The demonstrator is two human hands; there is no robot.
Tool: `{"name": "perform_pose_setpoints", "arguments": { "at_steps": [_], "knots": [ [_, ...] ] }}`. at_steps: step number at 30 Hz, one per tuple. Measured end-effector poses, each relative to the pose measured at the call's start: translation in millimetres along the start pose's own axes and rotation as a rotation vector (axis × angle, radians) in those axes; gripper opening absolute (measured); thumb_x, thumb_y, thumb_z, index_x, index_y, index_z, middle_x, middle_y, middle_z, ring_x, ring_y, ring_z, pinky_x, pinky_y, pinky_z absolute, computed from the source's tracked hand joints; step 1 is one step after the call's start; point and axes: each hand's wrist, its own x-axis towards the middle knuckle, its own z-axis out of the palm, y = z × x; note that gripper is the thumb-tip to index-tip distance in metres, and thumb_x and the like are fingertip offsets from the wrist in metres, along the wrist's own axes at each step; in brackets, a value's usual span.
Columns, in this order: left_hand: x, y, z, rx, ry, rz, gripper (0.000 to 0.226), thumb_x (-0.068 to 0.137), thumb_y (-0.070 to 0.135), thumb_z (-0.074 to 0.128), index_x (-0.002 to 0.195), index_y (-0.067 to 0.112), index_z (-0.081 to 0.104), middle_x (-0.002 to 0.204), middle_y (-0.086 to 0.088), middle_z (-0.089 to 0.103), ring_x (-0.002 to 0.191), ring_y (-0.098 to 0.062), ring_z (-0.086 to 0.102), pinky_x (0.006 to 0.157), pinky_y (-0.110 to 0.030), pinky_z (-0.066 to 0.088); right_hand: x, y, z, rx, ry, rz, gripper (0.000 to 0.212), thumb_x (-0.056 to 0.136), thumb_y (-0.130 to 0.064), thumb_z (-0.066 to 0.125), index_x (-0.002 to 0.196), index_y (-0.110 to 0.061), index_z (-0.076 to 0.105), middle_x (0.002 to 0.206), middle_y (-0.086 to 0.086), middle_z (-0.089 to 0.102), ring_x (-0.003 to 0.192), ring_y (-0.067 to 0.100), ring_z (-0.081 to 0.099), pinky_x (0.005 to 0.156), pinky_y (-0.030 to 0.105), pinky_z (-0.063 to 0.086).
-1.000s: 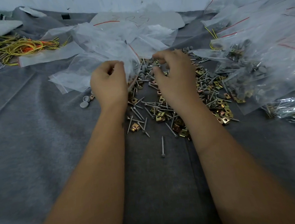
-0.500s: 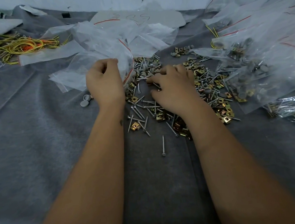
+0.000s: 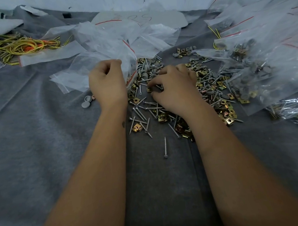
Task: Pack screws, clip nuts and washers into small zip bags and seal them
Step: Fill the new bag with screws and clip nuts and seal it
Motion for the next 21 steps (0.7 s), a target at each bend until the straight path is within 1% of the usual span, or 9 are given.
{"name": "perform_pose_setpoints", "arguments": {
  "at_steps": [3,5,9,12,15,17,19,21],
  "knots": [
    [0,0,1,0.001,-0.011,-0.001,0.017,0.088,0.015,0.063,0.073,0.02,0.069,0.054,0.009,0.051,0.055,-0.006,0.045,0.054,-0.019,0.038,-1,-1,-1,-0.009,0.023,-0.028,0.019,0.089,-0.039,0.06,0.105,-0.041,0.07,0.133,-0.004,0.05,0.127,0.026,0.03,0.099,0.04,0.018],
    [0,0,1,0.0,-0.015,0.002,0.016,0.088,0.014,0.062,0.075,0.02,0.07,0.054,0.008,0.05,0.054,-0.006,0.044,0.052,-0.018,0.037,-1,-2,-1,-0.025,0.023,-0.029,0.019,0.087,-0.042,0.061,0.104,-0.038,0.071,0.133,-0.004,0.049,0.127,0.025,0.03,0.099,0.04,0.018],
    [-2,-1,1,0.025,-0.045,0.005,0.015,0.088,0.014,0.06,0.079,0.018,0.071,0.049,0.014,0.05,0.049,-0.001,0.043,0.051,-0.015,0.036,0,-2,1,-0.042,0.01,-0.016,0.022,0.087,-0.045,0.062,0.103,-0.034,0.072,0.137,-0.005,0.049,0.128,0.024,0.029,0.099,0.04,0.017],
    [-6,-2,3,0.089,-0.108,0.033,0.016,0.087,0.015,0.058,0.077,0.021,0.069,0.042,0.016,0.047,0.043,0.0,0.038,0.045,-0.013,0.033,0,-4,1,-0.034,0.032,-0.02,0.019,0.087,-0.042,0.064,0.099,-0.029,0.071,0.125,-0.004,0.055,0.123,0.024,0.034,0.094,0.039,0.018],
    [-7,-2,4,0.176,-0.154,0.079,0.017,0.087,0.017,0.057,0.078,0.026,0.068,0.047,0.016,0.051,0.043,0.001,0.042,0.045,-0.012,0.033,1,-7,-1,-0.015,0.062,-0.026,0.012,0.087,-0.035,0.065,0.095,-0.027,0.069,0.111,-0.002,0.061,0.117,0.024,0.043,0.094,0.04,0.023],
    [-8,-3,4,0.206,-0.184,0.092,0.017,0.087,0.018,0.057,0.077,0.027,0.068,0.048,0.014,0.052,0.043,0.001,0.042,0.046,-0.013,0.034,1,-8,-2,0.036,0.122,-0.023,0.009,0.087,-0.03,0.064,0.092,-0.026,0.07,0.104,-0.003,0.064,0.11,0.024,0.05,0.094,0.038,0.027],
    [-8,-4,4,0.231,-0.207,0.104,0.017,0.087,0.018,0.057,0.078,0.028,0.068,0.047,0.014,0.052,0.043,0.002,0.042,0.046,-0.013,0.033,0,-8,-5,0.167,0.234,0.036,0.007,0.087,-0.026,0.064,0.091,-0.024,0.07,0.096,-0.005,0.067,0.098,0.021,0.059,0.095,0.04,0.039],
    [-9,-3,5,0.239,-0.218,0.11,0.019,0.088,0.018,0.058,0.076,0.03,0.067,0.046,0.015,0.052,0.043,0.002,0.043,0.045,-0.013,0.033,-1,-6,-9,0.357,0.374,0.122,0.002,0.086,-0.02,0.065,0.088,-0.021,0.067,0.086,-0.007,0.065,0.083,0.016,0.061,0.085,0.044,0.049]
  ]
}}
